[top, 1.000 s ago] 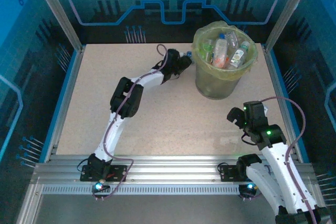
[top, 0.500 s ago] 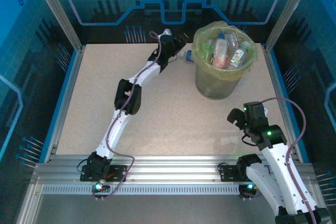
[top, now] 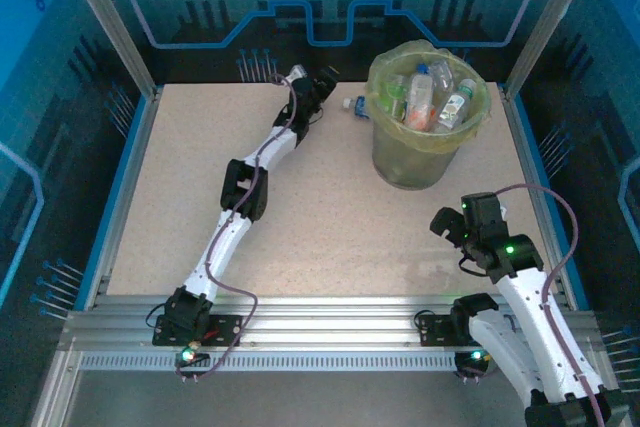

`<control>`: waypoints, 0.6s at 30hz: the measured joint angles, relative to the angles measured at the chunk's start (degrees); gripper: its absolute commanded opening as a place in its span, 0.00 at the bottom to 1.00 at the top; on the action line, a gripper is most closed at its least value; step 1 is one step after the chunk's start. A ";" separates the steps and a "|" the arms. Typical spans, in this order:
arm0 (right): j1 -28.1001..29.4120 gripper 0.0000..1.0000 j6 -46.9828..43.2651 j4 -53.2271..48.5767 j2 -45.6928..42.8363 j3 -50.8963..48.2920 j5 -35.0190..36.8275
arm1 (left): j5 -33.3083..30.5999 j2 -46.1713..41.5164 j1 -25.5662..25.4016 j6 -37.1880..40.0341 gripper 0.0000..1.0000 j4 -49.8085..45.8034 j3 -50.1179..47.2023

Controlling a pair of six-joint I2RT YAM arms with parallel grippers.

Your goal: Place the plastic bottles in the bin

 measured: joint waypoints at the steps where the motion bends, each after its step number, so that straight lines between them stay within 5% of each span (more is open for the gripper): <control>1: 0.13 1.00 0.00 0.15 0.00 -0.15 -0.04 | 0.00 0.39 0.13 0.00 0.81 -0.17 0.11; 18: 1.14 1.00 1.29 0.61 0.28 -1.05 -0.98 | 5.31 1.90 -2.93 3.58 0.79 -1.49 1.70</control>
